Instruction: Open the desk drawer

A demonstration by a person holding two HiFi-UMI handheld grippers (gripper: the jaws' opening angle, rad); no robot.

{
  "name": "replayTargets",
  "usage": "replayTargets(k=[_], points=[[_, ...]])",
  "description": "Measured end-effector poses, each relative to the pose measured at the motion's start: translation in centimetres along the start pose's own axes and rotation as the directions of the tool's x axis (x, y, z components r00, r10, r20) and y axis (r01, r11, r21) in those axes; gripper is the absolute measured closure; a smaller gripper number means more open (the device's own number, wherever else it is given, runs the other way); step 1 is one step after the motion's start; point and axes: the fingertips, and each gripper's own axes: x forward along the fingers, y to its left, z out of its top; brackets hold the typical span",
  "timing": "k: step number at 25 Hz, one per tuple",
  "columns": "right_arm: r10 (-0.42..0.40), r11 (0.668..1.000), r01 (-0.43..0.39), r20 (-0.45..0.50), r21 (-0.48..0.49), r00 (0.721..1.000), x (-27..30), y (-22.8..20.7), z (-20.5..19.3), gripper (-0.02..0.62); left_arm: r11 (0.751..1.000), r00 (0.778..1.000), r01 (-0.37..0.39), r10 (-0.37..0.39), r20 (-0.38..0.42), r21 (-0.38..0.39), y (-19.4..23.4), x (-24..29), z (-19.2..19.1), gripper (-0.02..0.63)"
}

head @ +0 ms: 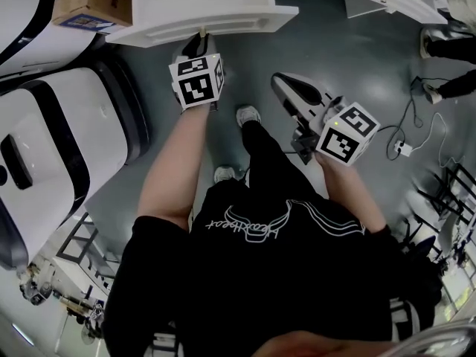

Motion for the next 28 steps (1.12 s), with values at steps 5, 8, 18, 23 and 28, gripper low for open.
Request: replayTargets(k=[5, 8, 18, 23, 28], points=[[-0.003, 1.0, 0.003, 0.019, -0.024, 1.0, -0.1, 1.1, 1.0, 0.589, 0.998, 0.998, 0.056, -0.055, 0.018, -0.039, 0.1, 0.2, 0.6, 0.526], [-0.016, 0.999, 0.016, 0.017, -0.042, 1.0, -0.8, 1.9, 1.4, 0.589, 0.994, 0.995, 0.09, -0.088, 0.035, -0.053, 0.0, -0.6, 1.0, 0.482], [0.021, 0.991, -0.013, 0.056, -0.132, 0.998, -3.0, 9.1, 4.0, 0.589, 0.933, 0.93, 0.359, -0.36, 0.071, 0.035, -4.9, -13.0, 4.1, 0.411], [0.061, 0.98, -0.047, 0.065, -0.191, 0.996, -4.3, 15.2, 4.7, 0.589, 0.907, 0.901, 0.417, -0.42, 0.106, 0.057, -4.5, -23.3, 5.5, 0.413], [0.137, 0.964, -0.111, 0.093, -0.24, 0.986, -5.7, 21.6, 6.1, 0.589, 0.858, 0.846, 0.514, -0.505, 0.172, -0.012, -3.7, -32.4, 7.6, 0.419]])
